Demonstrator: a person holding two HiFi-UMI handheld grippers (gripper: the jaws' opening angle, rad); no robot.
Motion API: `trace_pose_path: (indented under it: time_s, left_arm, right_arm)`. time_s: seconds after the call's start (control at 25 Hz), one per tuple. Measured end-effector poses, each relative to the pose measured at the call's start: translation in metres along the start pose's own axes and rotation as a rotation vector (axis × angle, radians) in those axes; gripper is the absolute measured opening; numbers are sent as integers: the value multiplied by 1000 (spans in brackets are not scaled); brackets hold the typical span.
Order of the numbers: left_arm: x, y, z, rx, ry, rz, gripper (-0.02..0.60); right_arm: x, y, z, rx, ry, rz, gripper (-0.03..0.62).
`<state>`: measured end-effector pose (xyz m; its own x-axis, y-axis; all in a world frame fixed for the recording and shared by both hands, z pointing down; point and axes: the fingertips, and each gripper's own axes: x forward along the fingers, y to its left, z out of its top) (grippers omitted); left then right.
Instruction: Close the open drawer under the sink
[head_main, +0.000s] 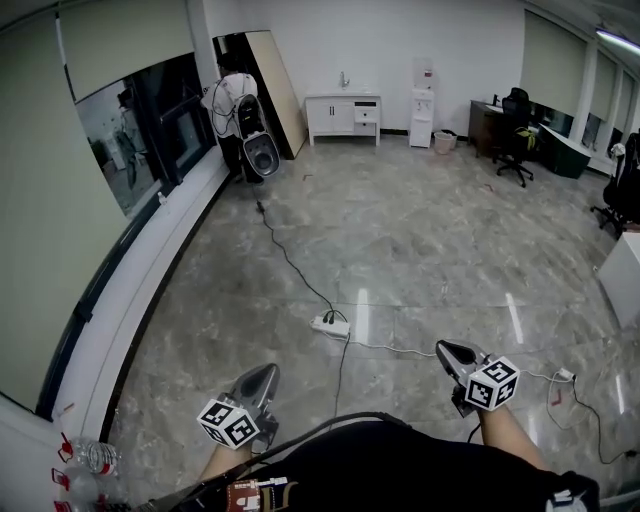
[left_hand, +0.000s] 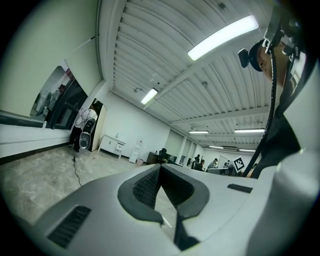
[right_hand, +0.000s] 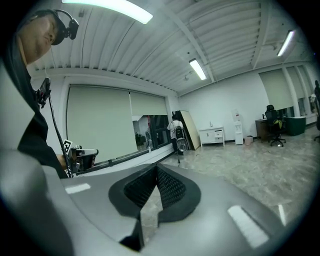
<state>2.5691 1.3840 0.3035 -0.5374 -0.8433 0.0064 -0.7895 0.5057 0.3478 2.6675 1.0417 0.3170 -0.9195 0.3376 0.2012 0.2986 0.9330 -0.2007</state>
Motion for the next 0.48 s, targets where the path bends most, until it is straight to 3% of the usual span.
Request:
trace_pose_path:
  time_s: [0.28,0.48]
  left_arm:
    - [114,-29,10,-8,-71,37,-2]
    - [160,-38,9,-4,-54,51,-2]
  right_arm:
    - [21,-119,48,-55,-12,71,2]
    - [42,-171,49,-10,1,94,2]
